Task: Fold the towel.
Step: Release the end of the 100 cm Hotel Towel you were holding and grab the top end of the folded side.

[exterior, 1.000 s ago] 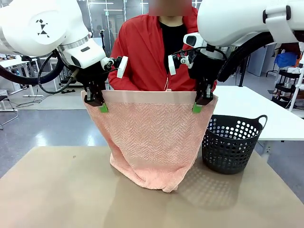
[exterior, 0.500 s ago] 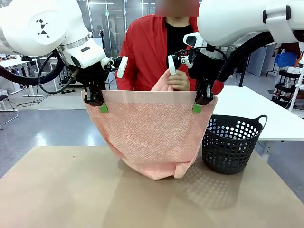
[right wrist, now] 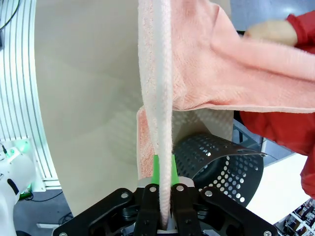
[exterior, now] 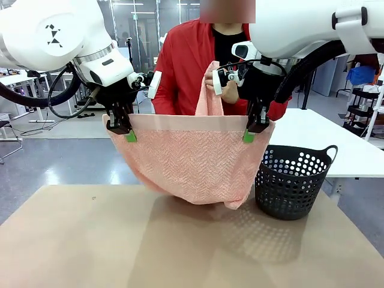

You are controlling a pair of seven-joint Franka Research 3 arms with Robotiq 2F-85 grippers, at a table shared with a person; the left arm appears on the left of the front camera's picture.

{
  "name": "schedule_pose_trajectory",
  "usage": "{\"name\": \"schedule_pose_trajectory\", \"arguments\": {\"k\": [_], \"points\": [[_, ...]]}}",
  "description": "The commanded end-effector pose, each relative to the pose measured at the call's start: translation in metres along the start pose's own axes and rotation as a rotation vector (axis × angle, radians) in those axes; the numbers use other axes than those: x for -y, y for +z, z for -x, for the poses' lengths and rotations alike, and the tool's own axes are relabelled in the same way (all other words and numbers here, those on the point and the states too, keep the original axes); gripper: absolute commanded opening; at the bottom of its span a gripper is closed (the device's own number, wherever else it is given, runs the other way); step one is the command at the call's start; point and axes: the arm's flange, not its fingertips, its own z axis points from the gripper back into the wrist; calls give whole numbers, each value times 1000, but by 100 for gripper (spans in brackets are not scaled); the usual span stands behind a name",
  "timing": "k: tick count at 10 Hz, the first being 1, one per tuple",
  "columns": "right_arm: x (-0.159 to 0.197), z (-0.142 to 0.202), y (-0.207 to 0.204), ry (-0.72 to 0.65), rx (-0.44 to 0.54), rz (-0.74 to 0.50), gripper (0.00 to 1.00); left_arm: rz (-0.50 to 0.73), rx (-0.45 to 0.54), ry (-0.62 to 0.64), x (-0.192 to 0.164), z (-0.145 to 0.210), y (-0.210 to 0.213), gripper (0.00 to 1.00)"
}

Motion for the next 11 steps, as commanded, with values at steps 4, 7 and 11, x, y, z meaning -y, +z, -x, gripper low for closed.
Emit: {"name": "schedule_pose_trajectory", "arguments": {"k": [4,7,11], "points": [[0,1,1,1,-5,6,0,-3,-3,0,-1,2,1,0],[0,1,1,1,-5,6,0,-3,-3,0,-1,2,1,0],[0,1,1,1,-5,6,0,-3,-3,0,-1,2,1,0]]}}
